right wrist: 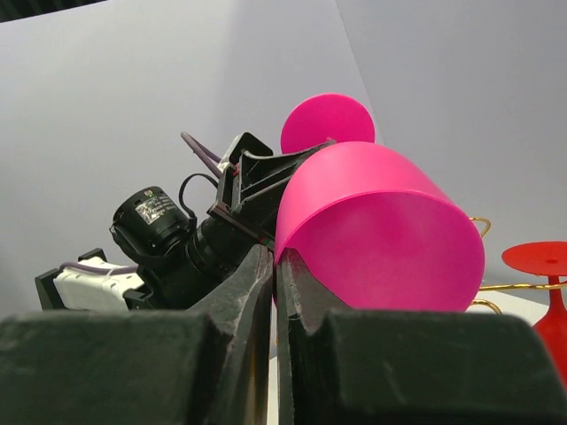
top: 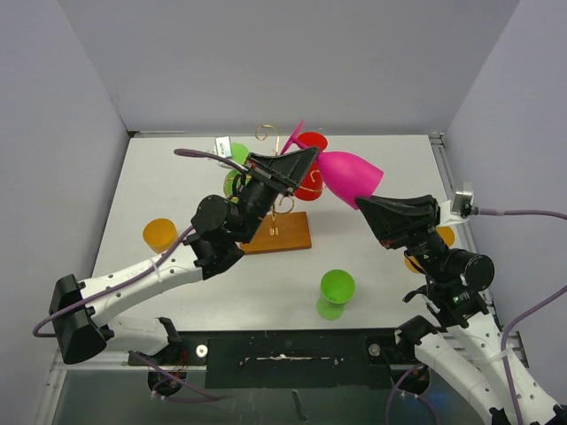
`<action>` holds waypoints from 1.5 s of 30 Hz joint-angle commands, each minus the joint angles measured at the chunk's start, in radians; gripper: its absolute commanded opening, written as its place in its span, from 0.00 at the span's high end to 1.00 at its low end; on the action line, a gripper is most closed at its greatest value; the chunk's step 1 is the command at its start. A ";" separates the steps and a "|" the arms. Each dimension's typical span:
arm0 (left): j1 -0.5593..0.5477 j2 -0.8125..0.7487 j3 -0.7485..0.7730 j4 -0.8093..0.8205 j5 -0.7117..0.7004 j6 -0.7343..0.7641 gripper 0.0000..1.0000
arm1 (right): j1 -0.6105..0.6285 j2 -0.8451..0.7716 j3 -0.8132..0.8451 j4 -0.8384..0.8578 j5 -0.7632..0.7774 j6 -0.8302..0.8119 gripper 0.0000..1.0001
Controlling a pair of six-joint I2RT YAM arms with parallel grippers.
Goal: Place the wine glass upside down on the wine glass rack
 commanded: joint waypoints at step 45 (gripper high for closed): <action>0.248 -0.461 -0.193 -0.510 0.951 0.812 1.00 | 0.010 0.263 0.480 -0.572 -0.303 -0.065 0.27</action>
